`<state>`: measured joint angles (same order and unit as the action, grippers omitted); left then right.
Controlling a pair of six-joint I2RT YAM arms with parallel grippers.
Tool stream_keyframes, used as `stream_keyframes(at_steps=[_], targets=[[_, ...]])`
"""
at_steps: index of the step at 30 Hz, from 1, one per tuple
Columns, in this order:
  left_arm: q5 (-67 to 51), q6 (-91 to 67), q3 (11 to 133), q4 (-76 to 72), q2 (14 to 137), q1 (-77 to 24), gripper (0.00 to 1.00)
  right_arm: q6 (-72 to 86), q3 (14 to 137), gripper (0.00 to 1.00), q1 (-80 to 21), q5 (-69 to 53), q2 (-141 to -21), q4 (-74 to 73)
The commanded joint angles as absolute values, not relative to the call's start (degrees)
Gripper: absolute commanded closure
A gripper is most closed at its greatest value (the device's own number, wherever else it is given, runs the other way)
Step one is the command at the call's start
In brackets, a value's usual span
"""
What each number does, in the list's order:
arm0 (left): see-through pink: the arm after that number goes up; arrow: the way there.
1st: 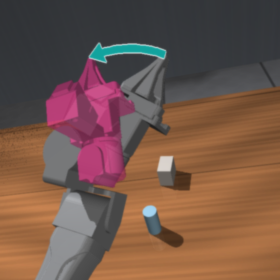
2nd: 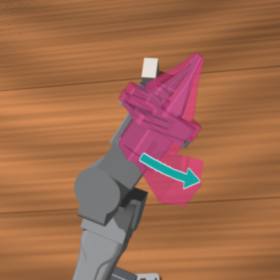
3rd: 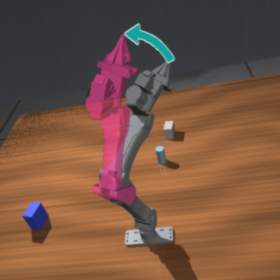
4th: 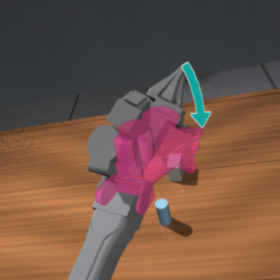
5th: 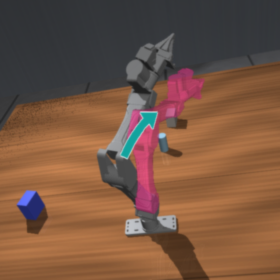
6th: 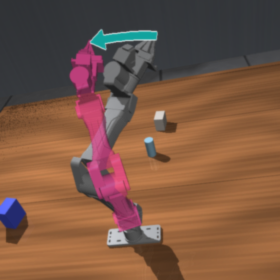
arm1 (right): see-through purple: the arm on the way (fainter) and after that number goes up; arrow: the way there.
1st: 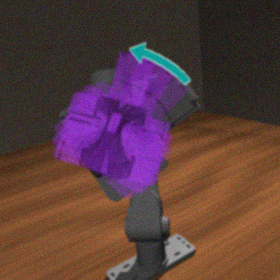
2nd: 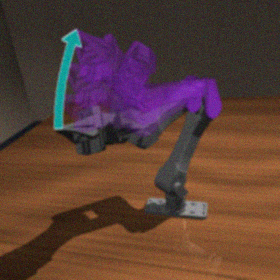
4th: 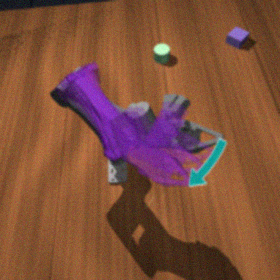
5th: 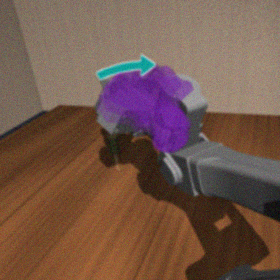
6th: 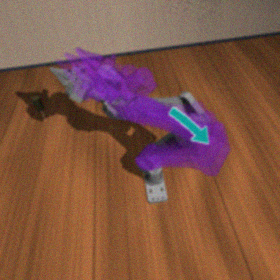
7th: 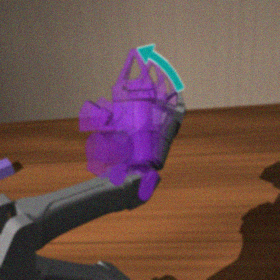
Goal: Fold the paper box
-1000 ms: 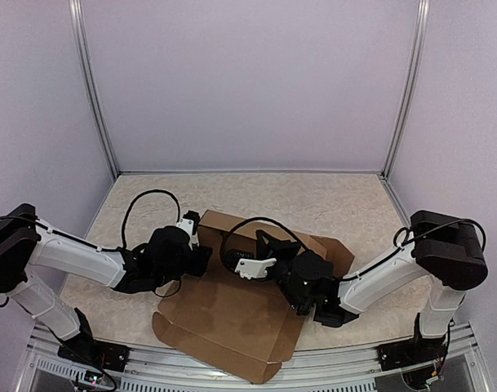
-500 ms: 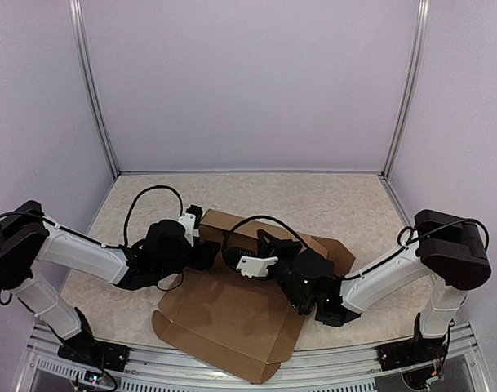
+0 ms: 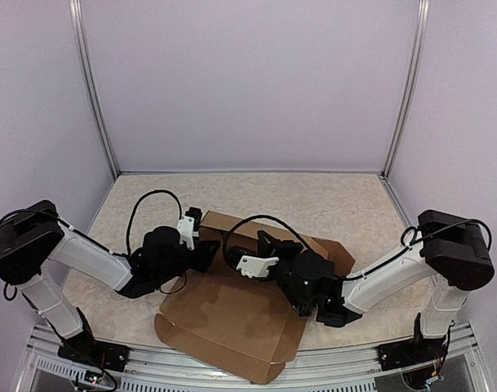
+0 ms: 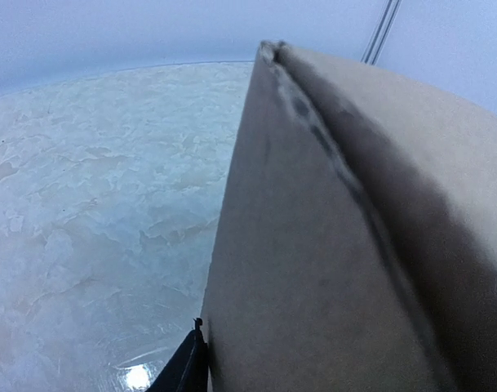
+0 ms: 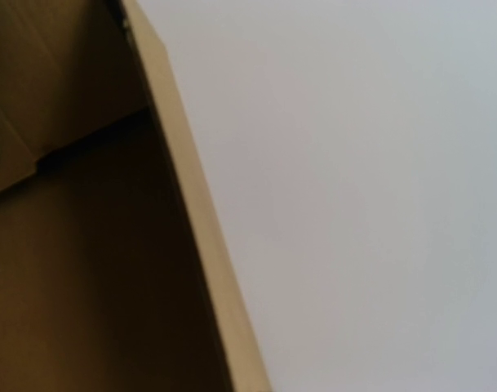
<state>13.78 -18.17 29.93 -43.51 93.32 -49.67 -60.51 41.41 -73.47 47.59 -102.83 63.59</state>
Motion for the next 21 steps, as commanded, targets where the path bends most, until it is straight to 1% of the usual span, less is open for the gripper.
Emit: stream_keyframes(at_steps=[1,4,13,18,21], targets=[[11.3,-13.2,27.3,-50.6,94.3,-52.2,0.64,-55.6,40.7,1.00,-75.3,42.0,-102.5,58.4],[10.8,-11.5,26.7,-52.6,94.6,-52.8,0.64,-54.8,40.7,1.00,-75.3,42.2,-102.0,57.9],[15.2,-6.9,22.1,-65.3,95.7,-55.6,0.54,-51.7,42.0,1.00,-75.2,43.7,-101.3,53.4],[17.0,-5.9,21.3,-68.9,96.9,-56.2,0.54,-50.2,42.2,1.00,-75.2,44.5,-100.7,52.1],[17.2,-5.8,21.0,-70.7,98.2,-56.3,0.56,-49.9,42.3,1.00,-75.2,45.1,-100.4,51.6]])
